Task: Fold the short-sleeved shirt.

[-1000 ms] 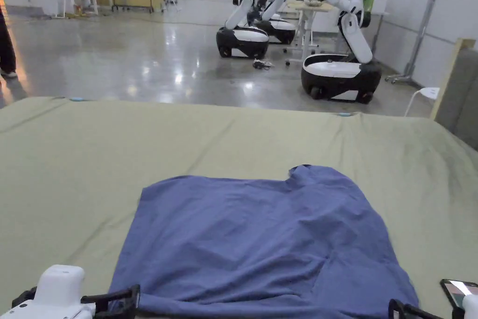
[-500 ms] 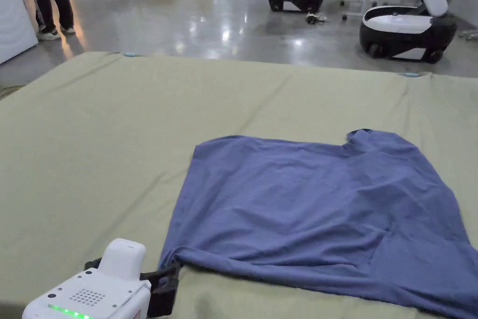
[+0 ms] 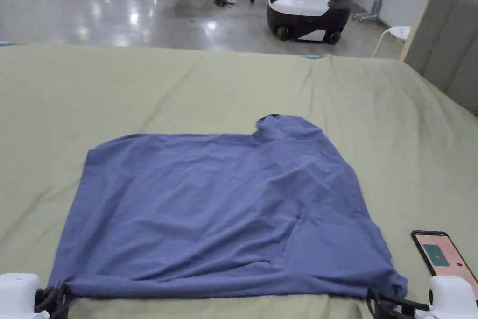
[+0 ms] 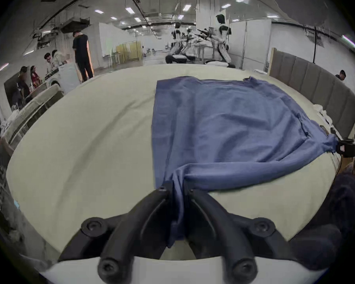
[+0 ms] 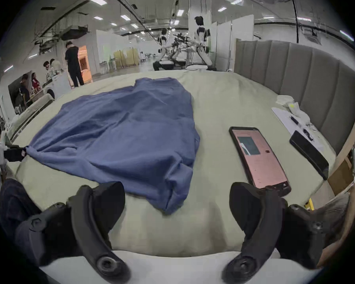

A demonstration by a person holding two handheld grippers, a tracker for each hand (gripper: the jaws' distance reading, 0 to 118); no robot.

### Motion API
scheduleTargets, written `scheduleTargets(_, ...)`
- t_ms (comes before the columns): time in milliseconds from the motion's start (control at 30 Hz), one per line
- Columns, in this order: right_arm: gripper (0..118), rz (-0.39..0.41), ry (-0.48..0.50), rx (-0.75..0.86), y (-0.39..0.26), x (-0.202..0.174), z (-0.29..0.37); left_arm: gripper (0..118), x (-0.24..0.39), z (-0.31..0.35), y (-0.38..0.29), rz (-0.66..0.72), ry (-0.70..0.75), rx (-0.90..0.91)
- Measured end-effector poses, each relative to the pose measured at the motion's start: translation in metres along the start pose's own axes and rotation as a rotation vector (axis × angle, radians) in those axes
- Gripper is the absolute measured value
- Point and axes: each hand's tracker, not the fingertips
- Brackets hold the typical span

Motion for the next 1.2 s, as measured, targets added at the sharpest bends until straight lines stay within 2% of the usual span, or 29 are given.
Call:
scheduleTargets(33,102,-0.004,-0.004,-0.012,0.001,0.001,-0.008,8,0.000,0.002,0.001,0.005,-0.001,-0.003)
scheduleTargets(67,76,-0.017,0.013,-0.031,0.002,0.002,-0.014,8,0.001,0.003,0.001,0.010,0.000,-0.002)
scheduleTargets(100,39,-0.052,0.047,-0.041,0.005,0.004,-0.019,8,0.000,0.004,0.003,0.014,-0.004,-0.003)
scheduleTargets(133,22,-0.091,0.061,-0.043,0.007,0.006,-0.023,8,-0.002,0.004,0.005,0.014,-0.006,-0.007)
scheduleTargets(200,18,-0.124,0.117,-0.019,0.016,0.006,-0.021,7,0.003,0.010,0.009,0.002,-0.001,-0.014)
scheduleTargets(233,14,-0.109,0.115,-0.017,0.021,0.004,-0.017,7,0.004,0.014,0.012,-0.009,0.004,-0.015)
scheduleTargets(300,14,-0.080,0.108,-0.002,0.029,-0.001,-0.006,5,0.006,0.024,0.020,-0.023,0.007,-0.005)
scheduleTargets(367,13,-0.100,0.142,0.008,0.041,0.000,0.004,4,0.008,0.035,0.032,-0.020,0.009,0.014)
scheduleTargets(567,13,-0.077,0.148,0.019,0.107,0.000,0.009,4,-0.001,0.034,0.105,-0.005,-0.011,0.093)
scheduleTargets(667,13,-0.087,0.163,0.020,0.152,0.000,-0.013,4,-0.012,-0.001,0.147,0.033,-0.047,0.096)
scheduleTargets(733,14,-0.082,0.162,-0.021,0.180,0.000,-0.040,4,-0.019,-0.030,0.174,0.095,-0.066,0.047)
scheduleTargets(867,14,-0.125,0.142,-0.131,0.224,-0.007,-0.105,4,-0.032,-0.107,0.211,0.180,-0.039,-0.092)
scheduleTargets(1033,14,-0.201,0.096,-0.275,0.234,-0.016,-0.171,4,-0.034,-0.173,0.214,0.239,0.013,-0.277)
scheduleTargets(1067,19,-0.211,0.089,-0.272,0.231,-0.017,-0.177,5,-0.031,-0.177,0.210,0.226,0.022,-0.266)
scheduleTargets(1100,35,-0.212,0.090,-0.265,0.230,-0.018,-0.179,14,-0.030,-0.178,0.210,0.213,0.030,-0.265)
scheduleTargets(1133,49,-0.195,0.091,-0.242,0.227,-0.019,-0.175,41,-0.029,-0.176,0.210,0.203,0.037,-0.264)
scheduleTargets(1167,57,-0.147,0.065,-0.203,0.228,-0.020,-0.168,41,-0.027,-0.169,0.210,0.194,0.041,-0.258)
scheduleTargets(1200,57,-0.116,0.051,-0.182,0.228,-0.021,-0.160,55,-0.025,-0.159,0.209,0.170,0.041,-0.223)
